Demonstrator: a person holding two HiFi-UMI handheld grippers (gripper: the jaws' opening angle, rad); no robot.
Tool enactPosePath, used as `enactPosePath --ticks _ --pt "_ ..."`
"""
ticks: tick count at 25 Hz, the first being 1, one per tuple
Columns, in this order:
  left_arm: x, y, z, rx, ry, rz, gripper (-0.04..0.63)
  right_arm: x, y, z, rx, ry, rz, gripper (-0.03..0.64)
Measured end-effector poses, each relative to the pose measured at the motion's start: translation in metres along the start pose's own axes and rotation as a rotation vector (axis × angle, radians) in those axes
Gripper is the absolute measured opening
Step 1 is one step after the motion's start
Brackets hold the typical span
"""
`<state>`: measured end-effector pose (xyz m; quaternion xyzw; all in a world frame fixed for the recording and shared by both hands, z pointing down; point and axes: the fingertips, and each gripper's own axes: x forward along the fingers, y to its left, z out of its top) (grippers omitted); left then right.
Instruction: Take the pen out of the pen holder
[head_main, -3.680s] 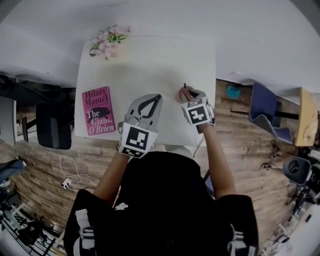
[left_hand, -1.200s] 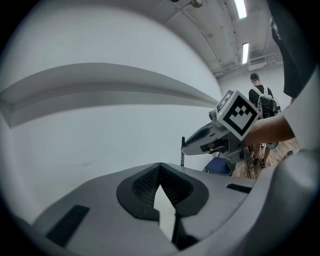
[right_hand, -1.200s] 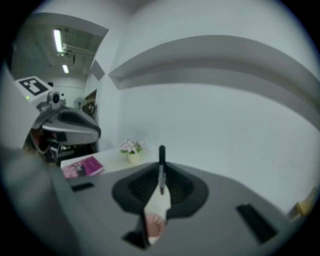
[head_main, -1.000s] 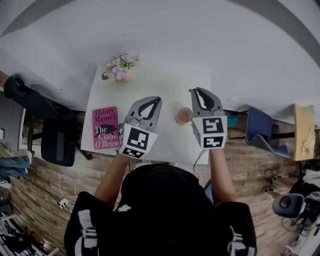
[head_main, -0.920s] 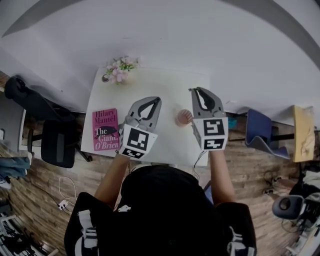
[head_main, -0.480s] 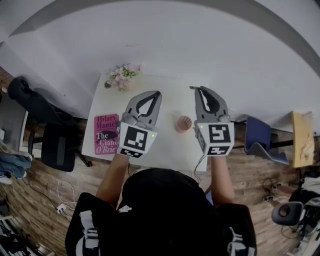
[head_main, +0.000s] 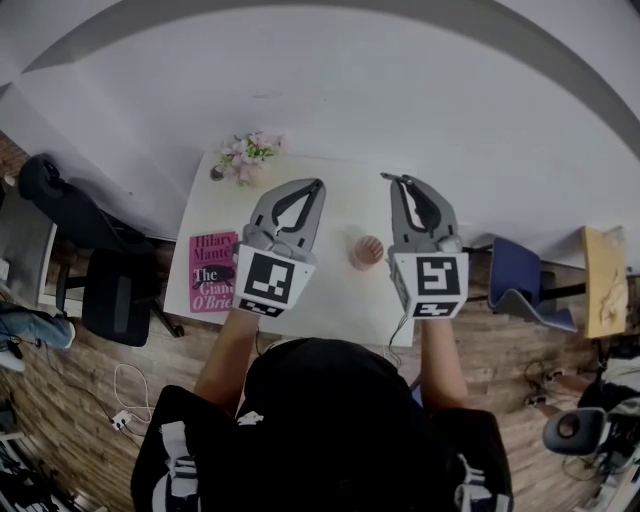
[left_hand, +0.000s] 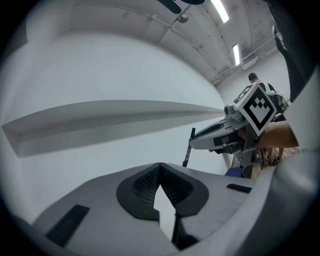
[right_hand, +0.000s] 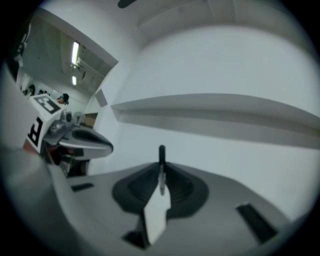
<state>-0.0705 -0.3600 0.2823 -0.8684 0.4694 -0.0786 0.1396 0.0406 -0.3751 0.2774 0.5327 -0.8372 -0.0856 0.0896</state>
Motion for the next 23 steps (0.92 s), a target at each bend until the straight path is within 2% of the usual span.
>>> enactPosePath --ticks 23 --pt "0.009 0.006 -0.008 -0.018 0.010 -0.002 0.020 0.013 0.007 -0.006 -0.001 -0.003 0.012 0.064"
